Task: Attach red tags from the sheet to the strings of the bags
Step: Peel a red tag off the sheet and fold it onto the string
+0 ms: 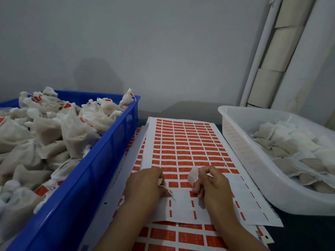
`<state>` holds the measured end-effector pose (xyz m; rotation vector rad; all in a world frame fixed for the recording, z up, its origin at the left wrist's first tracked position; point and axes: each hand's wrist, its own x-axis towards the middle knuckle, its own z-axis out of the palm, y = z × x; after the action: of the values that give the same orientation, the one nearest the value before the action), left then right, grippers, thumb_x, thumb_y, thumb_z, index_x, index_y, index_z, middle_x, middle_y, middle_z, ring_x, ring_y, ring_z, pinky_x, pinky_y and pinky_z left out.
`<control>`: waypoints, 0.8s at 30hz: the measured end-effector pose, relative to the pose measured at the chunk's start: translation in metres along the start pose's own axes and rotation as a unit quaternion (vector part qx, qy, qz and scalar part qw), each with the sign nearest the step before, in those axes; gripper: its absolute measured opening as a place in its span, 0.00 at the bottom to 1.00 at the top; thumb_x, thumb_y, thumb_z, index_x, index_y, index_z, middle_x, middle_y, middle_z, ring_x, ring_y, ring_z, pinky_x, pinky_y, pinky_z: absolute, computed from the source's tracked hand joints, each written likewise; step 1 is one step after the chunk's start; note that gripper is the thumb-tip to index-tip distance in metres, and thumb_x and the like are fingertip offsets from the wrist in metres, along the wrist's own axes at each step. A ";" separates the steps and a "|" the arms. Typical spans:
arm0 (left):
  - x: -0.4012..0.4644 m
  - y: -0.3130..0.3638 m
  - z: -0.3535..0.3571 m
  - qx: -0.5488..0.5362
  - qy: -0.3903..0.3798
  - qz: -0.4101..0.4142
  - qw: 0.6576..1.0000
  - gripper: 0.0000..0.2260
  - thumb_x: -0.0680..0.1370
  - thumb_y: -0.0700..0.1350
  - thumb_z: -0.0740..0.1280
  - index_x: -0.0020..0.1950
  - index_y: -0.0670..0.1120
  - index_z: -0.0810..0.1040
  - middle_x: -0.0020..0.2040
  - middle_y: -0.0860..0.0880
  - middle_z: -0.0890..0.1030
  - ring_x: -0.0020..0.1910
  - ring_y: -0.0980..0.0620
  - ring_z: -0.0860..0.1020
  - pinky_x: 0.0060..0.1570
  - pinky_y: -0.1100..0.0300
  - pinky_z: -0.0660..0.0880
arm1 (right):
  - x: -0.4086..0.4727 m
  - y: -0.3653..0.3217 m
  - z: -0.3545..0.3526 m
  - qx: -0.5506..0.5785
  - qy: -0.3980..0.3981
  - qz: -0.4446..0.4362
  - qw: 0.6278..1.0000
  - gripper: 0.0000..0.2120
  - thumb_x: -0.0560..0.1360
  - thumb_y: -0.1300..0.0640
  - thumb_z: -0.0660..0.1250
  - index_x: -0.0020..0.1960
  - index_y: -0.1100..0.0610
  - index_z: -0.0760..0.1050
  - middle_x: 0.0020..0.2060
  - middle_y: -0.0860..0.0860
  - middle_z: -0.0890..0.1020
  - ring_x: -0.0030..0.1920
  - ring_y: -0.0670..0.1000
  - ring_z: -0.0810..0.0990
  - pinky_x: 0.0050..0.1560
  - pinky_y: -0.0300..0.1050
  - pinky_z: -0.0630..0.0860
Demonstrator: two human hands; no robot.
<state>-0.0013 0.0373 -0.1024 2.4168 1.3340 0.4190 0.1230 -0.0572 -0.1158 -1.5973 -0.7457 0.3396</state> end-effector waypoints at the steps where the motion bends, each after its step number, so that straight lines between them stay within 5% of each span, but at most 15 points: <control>1: -0.001 -0.001 0.000 -0.002 0.007 -0.004 1.000 0.11 0.71 0.57 0.70 0.50 0.57 0.73 0.51 0.58 0.78 0.40 0.58 0.72 0.51 0.62 0.74 | 0.000 -0.001 0.000 0.012 -0.004 -0.001 1.000 0.08 0.76 0.52 0.60 0.41 0.52 0.75 0.26 0.46 0.80 0.27 0.45 0.78 0.27 0.28 0.73; 7: -0.002 0.004 -0.005 -0.149 0.117 0.001 0.982 0.10 0.74 0.60 0.64 0.41 0.54 0.71 0.42 0.59 0.78 0.36 0.59 0.74 0.38 0.70 0.70 | -0.001 -0.009 -0.002 0.058 -0.030 -0.034 0.997 0.07 0.76 0.56 0.61 0.45 0.53 0.78 0.35 0.45 0.83 0.38 0.42 0.81 0.39 0.31 0.77; 9: -0.001 0.013 -0.013 -0.296 0.098 -0.033 0.950 0.17 0.71 0.66 0.58 0.43 0.53 0.71 0.41 0.57 0.77 0.38 0.57 0.76 0.34 0.69 0.68 | -0.001 -0.011 -0.003 0.063 -0.036 -0.054 0.996 0.06 0.76 0.58 0.61 0.45 0.54 0.77 0.36 0.45 0.83 0.39 0.42 0.82 0.43 0.33 0.79; 12: -0.003 0.023 -0.020 -0.470 0.035 -0.101 0.876 0.22 0.65 0.69 0.52 0.46 0.55 0.71 0.44 0.56 0.80 0.45 0.54 0.79 0.43 0.65 0.73 | -0.002 -0.011 -0.003 0.056 -0.035 -0.074 0.995 0.06 0.76 0.60 0.62 0.45 0.52 0.76 0.37 0.42 0.83 0.41 0.41 0.81 0.43 0.32 0.78; 18: -0.005 0.032 -0.015 -0.499 -0.013 -0.118 0.859 0.24 0.64 0.67 0.51 0.37 0.50 0.74 0.23 0.55 0.75 0.23 0.60 0.72 0.22 0.72 0.67 | -0.003 -0.009 -0.003 0.048 -0.012 -0.095 0.994 0.08 0.78 0.56 0.59 0.44 0.51 0.76 0.38 0.40 0.82 0.42 0.41 0.80 0.42 0.31 0.77; 24: -0.005 0.030 0.001 -0.485 -0.001 -0.082 0.871 0.21 0.74 0.64 0.51 0.44 0.51 0.75 0.35 0.57 0.79 0.36 0.58 0.76 0.32 0.71 0.66 | -0.009 -0.014 0.001 0.001 -0.089 -0.127 0.988 0.16 0.73 0.37 0.57 0.46 0.48 0.73 0.45 0.38 0.77 0.49 0.36 0.76 0.49 0.28 0.73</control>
<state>0.0189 0.0181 -0.0910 1.4492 0.9554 0.8002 0.1123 -0.0618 -0.1037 -1.4615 -1.0745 0.2985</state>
